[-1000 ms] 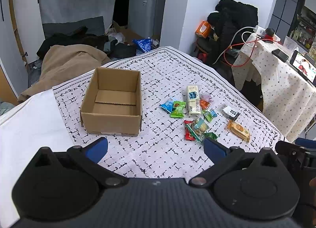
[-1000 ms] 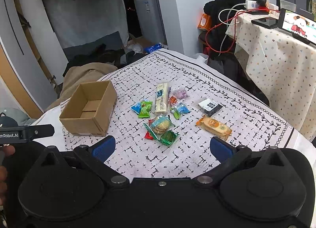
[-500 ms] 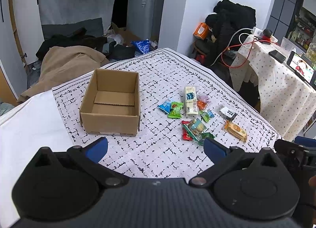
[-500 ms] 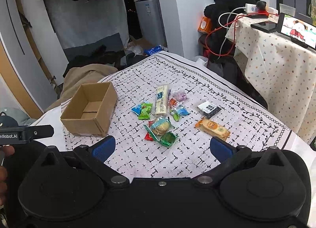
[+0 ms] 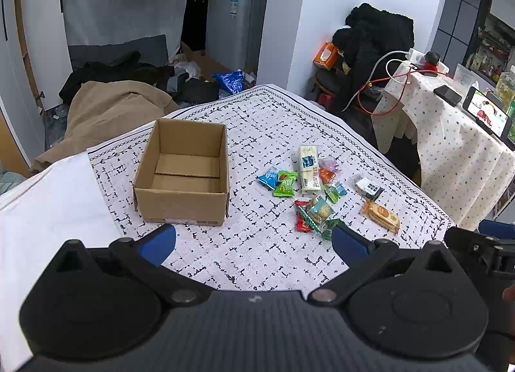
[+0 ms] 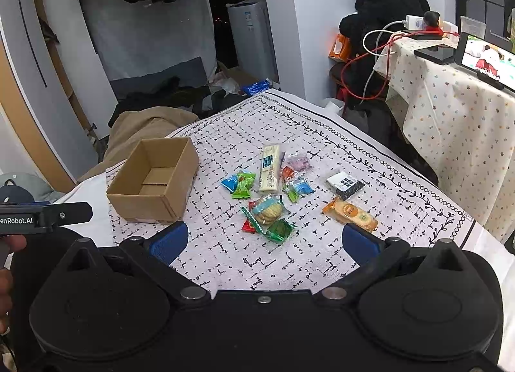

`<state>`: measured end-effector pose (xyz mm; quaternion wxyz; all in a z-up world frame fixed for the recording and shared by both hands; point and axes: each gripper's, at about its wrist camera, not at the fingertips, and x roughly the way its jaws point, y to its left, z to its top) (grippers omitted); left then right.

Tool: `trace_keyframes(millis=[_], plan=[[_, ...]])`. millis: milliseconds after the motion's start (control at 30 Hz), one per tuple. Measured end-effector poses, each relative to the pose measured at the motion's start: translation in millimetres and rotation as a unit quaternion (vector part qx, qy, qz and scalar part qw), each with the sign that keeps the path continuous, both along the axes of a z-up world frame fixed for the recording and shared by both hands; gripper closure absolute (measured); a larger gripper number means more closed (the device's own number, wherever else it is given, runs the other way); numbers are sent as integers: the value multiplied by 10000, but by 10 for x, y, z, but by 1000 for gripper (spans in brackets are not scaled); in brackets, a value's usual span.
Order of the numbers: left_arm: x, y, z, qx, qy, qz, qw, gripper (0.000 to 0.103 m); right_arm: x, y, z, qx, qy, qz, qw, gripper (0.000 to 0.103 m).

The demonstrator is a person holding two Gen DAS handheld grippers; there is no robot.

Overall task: Organize snacks
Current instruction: 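Move both tools over the snack pile beside the cardboard box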

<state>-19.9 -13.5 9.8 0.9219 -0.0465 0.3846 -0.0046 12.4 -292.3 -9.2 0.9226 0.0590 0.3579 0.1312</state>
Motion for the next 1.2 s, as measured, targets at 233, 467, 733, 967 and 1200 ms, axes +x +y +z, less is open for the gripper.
trace_keyframes(millis=[233, 467, 733, 967, 1200], plan=[[-27, 8, 20, -12, -17, -4, 10000, 0, -16, -5, 28, -4, -25, 13, 10000, 0], [-45, 6, 51, -13, -38, -8, 10000, 0, -21, -11, 48, 3, -30, 35, 10000, 0], [-54, 8, 59, -10, -44, -9, 10000, 0, -18, -1, 35, 2, 10, 71, 10000, 0], [-5, -37, 94, -32, -72, -26, 10000, 0, 17, -57, 29, 74, 8, 45, 10000, 0], [122, -110, 68, 7, -60, -29, 10000, 0, 124, -120, 17, 163, -17, 51, 9999, 0]])
